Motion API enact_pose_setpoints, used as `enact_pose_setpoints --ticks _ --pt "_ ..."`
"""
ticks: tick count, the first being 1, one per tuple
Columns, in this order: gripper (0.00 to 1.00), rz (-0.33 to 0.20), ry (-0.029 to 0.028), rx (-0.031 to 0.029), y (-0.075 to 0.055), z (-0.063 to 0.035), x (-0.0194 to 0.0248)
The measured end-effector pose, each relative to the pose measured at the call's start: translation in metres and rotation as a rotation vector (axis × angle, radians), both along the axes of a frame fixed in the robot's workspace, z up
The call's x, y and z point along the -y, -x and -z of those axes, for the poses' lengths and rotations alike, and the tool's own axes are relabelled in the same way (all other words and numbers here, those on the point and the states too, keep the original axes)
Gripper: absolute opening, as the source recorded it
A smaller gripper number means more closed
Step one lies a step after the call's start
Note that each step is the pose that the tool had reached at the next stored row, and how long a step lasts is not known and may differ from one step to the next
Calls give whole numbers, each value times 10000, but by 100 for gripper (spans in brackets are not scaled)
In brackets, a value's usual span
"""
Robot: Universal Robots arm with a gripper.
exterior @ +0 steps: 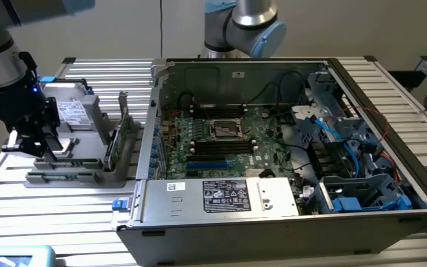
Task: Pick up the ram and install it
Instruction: 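Pick up the ram and move it above insertion slot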
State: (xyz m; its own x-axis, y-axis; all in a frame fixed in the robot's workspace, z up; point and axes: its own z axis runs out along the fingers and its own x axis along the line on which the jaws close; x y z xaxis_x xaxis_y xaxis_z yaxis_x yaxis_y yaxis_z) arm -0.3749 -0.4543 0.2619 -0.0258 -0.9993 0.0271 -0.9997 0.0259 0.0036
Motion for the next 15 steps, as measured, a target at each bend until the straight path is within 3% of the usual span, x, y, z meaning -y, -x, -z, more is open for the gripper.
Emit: enact_pose_setpoints --ticks 15 --pt "36 -27 0 -39 -60 272 49"
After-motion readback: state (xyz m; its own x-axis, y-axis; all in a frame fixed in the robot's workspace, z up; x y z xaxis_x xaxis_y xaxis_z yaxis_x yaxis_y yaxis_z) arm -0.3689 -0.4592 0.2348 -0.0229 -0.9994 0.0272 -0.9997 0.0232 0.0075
